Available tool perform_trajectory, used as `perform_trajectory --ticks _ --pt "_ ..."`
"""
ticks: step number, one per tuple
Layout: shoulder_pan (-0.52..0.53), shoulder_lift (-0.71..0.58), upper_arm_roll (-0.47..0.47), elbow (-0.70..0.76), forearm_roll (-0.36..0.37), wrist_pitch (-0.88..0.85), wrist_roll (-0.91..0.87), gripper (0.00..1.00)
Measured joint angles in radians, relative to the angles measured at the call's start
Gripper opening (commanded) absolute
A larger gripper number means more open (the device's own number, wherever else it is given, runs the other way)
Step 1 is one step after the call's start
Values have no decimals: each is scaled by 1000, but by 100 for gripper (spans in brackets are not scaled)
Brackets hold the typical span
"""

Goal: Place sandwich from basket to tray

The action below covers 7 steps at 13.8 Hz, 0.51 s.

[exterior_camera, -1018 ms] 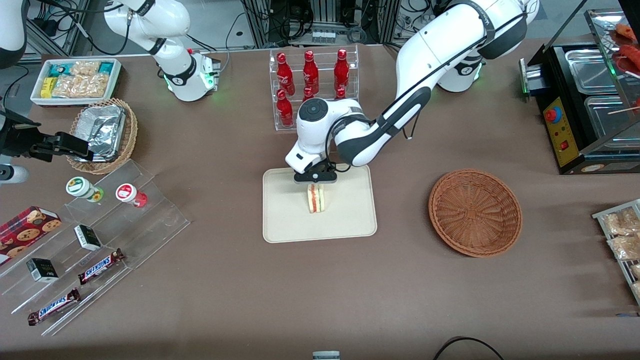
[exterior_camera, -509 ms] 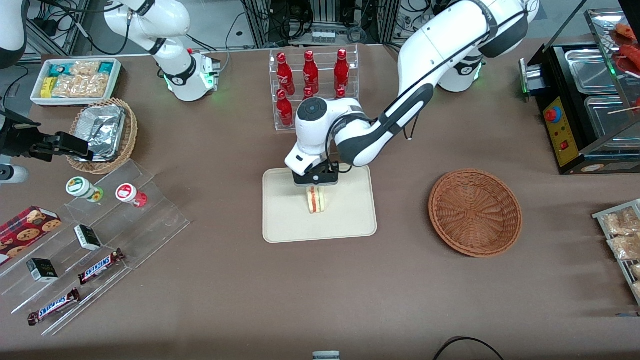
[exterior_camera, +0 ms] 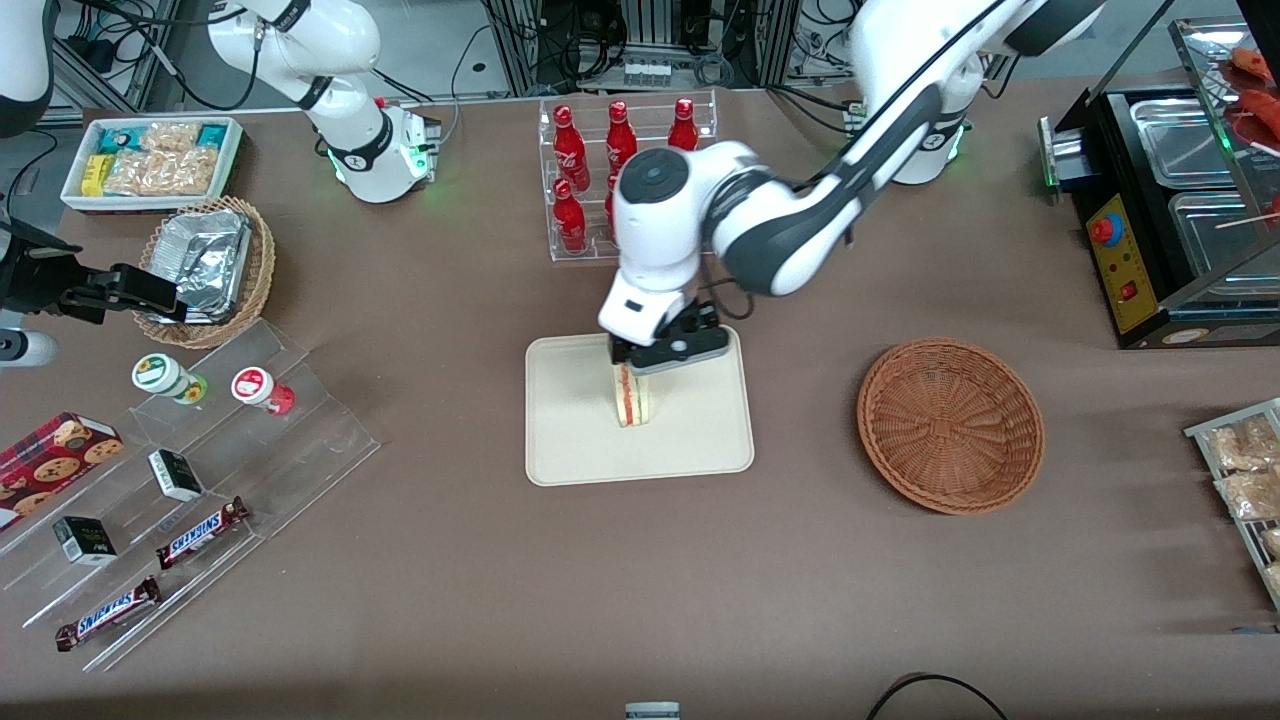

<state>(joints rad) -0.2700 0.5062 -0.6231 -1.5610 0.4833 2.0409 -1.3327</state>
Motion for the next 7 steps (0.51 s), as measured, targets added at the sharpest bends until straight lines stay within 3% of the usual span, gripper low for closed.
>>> perform_trajectory --ticks 3,7 --pt "68 -94 0 -1 -69 -116 69 100" --pt "208 -229 3 -1 -226 -239 313 100"
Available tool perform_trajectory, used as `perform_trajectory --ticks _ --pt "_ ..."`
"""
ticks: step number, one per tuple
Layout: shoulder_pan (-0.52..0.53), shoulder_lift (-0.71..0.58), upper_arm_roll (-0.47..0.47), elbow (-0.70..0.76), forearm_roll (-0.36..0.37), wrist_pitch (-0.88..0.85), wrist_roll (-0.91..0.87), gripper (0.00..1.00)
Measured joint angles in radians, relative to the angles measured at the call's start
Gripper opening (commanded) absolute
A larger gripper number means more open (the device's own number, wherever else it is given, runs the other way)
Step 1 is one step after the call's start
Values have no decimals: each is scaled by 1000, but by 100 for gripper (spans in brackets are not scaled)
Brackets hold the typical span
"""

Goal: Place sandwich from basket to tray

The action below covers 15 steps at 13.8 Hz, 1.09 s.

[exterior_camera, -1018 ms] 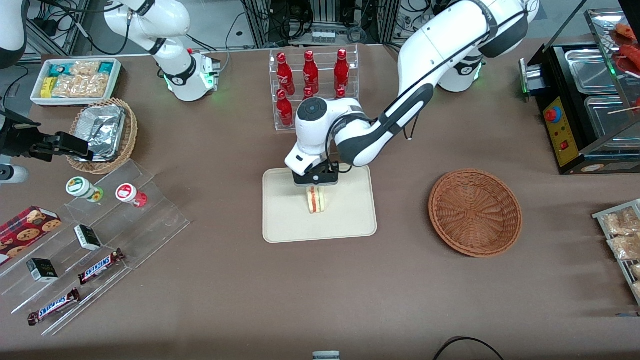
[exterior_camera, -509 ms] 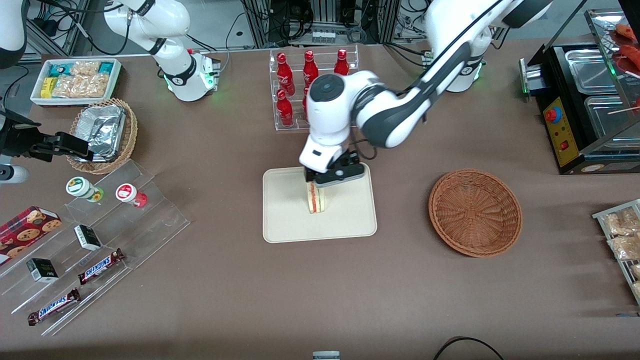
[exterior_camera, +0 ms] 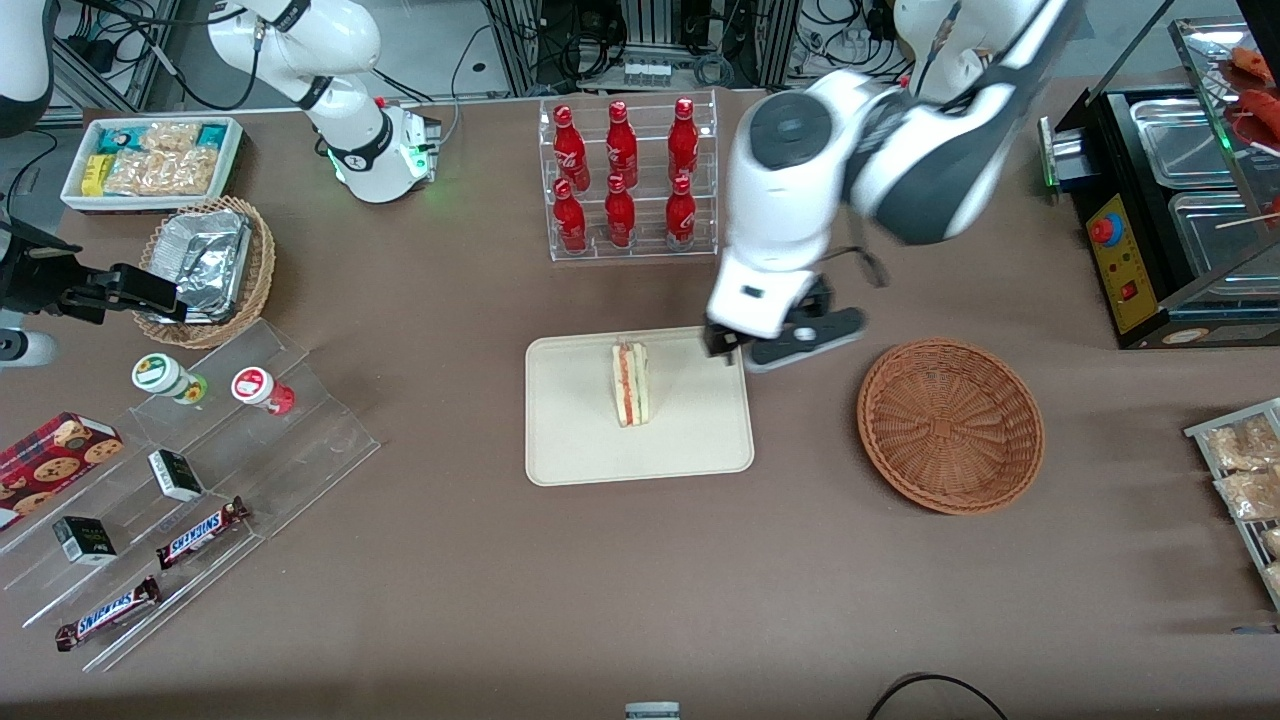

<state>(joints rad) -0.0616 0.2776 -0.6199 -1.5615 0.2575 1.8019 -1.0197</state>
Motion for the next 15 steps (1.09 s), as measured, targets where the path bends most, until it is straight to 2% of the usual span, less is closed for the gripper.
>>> perform_trajectory --ticks 3,6,7,10,12,15 --pt "116 -83 4 -2 -84 -86 199 100" --pt "196 -133 38 -5 -121 -169 409 100" --pt "191 -146 95 -5 -148 -185 483 100" --pt "124 -198 342 -6 -255 -234 737 100" --pt "98 -232 457 -7 -274 -279 874 100" --pt "56 -274 572 -23 -276 -325 999 100"
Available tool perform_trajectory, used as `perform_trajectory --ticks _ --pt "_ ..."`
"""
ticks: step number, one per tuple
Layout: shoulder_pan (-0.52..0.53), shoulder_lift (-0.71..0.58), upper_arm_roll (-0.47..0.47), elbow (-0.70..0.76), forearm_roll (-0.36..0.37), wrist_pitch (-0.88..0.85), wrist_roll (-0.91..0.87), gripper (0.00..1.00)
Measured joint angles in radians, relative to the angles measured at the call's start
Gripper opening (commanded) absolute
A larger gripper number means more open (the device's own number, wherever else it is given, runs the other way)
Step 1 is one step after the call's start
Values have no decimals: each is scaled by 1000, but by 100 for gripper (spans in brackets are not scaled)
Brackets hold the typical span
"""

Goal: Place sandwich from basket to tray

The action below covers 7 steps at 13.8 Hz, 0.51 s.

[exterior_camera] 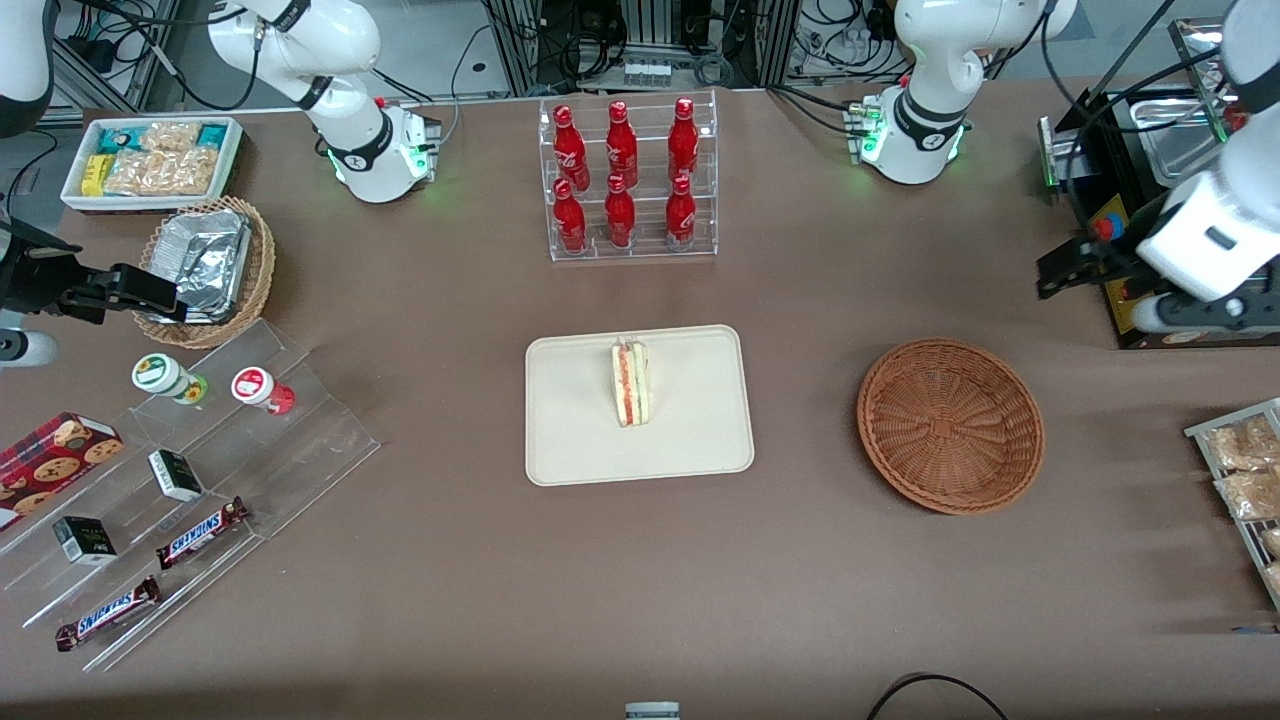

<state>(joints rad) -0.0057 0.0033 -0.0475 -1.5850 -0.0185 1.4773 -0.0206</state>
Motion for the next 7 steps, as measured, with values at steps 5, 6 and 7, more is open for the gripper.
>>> perform_trajectory --ticks 5,6,7 --pt "-13 -62 37 -50 0 17 34 100" --pt "-16 -58 33 -43 0 22 34 100" --pt "-18 -53 29 -35 0 25 34 100"
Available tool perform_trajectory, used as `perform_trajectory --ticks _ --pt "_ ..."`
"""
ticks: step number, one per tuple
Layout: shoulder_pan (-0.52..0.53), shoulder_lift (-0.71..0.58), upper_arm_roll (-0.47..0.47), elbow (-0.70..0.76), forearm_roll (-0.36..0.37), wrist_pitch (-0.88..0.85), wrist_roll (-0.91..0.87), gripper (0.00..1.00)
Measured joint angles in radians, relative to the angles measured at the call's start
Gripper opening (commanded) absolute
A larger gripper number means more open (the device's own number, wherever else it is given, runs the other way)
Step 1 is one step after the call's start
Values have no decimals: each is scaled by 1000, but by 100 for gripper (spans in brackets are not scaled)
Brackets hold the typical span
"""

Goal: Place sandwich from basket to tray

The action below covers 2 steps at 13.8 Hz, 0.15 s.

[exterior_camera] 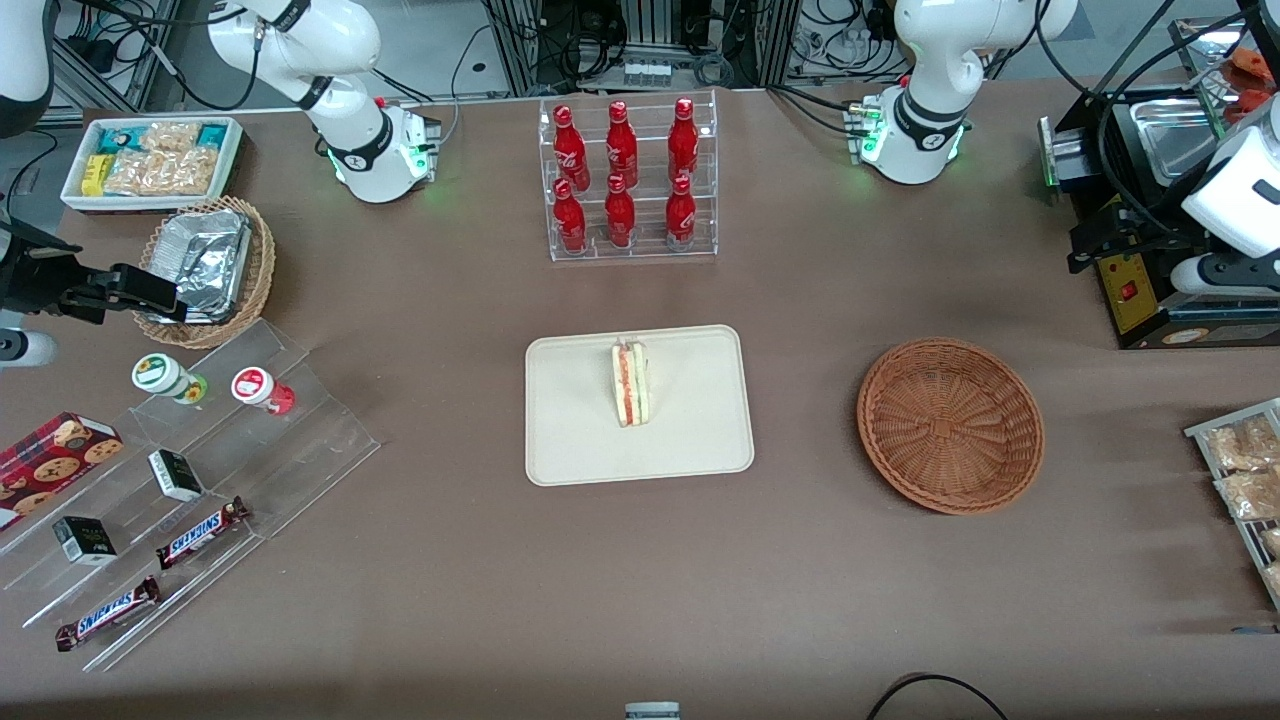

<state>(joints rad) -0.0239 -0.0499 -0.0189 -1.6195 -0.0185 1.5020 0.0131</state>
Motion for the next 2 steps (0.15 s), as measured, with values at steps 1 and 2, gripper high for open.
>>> perform_trajectory --ticks 1,2 --pt "0 5 -3 7 0 3 0 100" --pt "0 8 -2 13 0 8 0 100"
